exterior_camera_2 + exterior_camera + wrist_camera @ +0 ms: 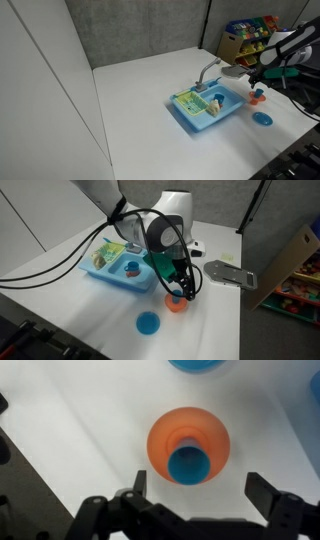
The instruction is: Put the blue cup on the orange plate
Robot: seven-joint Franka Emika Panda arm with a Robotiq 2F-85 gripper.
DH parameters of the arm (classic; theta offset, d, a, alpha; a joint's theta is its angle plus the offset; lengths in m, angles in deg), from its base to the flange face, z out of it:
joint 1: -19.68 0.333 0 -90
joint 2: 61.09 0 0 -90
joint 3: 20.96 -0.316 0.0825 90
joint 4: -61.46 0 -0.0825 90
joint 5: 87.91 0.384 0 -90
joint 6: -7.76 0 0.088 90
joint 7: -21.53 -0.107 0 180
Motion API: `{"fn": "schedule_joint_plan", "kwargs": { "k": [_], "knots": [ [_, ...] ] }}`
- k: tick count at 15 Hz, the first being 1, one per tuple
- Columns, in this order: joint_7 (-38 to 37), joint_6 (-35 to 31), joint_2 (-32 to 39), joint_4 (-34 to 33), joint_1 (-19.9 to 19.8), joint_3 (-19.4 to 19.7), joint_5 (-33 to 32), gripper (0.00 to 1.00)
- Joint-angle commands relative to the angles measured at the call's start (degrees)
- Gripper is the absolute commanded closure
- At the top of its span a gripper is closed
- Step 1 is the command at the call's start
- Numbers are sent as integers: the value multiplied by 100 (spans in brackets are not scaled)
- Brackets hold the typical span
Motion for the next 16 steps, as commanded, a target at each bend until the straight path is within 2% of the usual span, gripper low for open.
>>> {"fn": "schedule_joint_plan", "kwargs": {
  "k": [1, 7, 12, 16],
  "knots": [
    [224, 379, -548, 174, 52, 5, -38, 0],
    [701, 1505, -1473, 364, 173, -59, -288, 0],
    [922, 2515, -2453, 553, 370, -110, -764, 0],
    [1182, 3282, -3204, 584, 519, -360, -927, 0]
  ]
}}
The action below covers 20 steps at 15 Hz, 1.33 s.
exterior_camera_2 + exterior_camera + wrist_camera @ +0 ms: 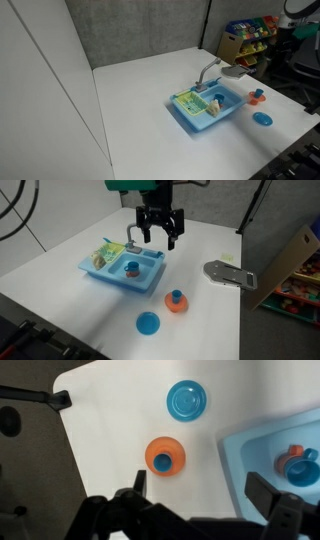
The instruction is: Put the blue cup on the orange plate
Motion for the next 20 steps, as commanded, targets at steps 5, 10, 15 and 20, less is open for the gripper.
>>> {"fn": "schedule_joint_plan", "kwargs": {
  "k": [5, 10, 15, 20],
  "knots": [
    [868, 1190, -1357, 201, 256, -578, 46, 0],
    [1594, 1883, -1942, 178, 448, -830, 318, 0],
    [1437, 2393, -2450, 76, 567, -926, 360, 0],
    [703, 2354, -2910, 146, 610, -1062, 304, 0]
  ]
}}
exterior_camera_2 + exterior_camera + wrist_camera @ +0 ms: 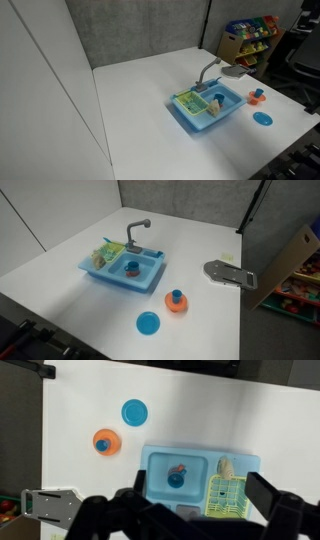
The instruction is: Put the blue cup on the orange plate
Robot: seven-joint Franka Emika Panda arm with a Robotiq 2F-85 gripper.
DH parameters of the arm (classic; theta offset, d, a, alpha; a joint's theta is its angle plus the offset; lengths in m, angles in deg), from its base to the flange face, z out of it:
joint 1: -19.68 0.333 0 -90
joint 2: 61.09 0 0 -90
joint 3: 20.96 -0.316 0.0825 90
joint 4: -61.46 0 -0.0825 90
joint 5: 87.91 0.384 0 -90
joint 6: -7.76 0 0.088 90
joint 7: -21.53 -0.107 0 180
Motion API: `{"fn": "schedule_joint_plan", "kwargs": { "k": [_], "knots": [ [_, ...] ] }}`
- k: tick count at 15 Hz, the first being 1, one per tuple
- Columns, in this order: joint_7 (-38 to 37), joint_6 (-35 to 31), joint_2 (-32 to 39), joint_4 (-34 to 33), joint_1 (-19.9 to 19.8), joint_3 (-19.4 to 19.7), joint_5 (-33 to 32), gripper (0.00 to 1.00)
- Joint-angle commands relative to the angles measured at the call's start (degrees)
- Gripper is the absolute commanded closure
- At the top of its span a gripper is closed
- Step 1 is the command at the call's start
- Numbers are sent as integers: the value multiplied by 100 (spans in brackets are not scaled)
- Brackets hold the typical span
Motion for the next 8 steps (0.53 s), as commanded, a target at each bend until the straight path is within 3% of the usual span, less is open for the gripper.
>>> {"fn": "schedule_joint_plan", "kwargs": {
  "k": [1, 8],
  "knots": [
    [-604, 15, -334, 80, 41, -106, -6, 0],
    [-738, 16, -325, 10, 59, -170, -6, 0]
  ]
}}
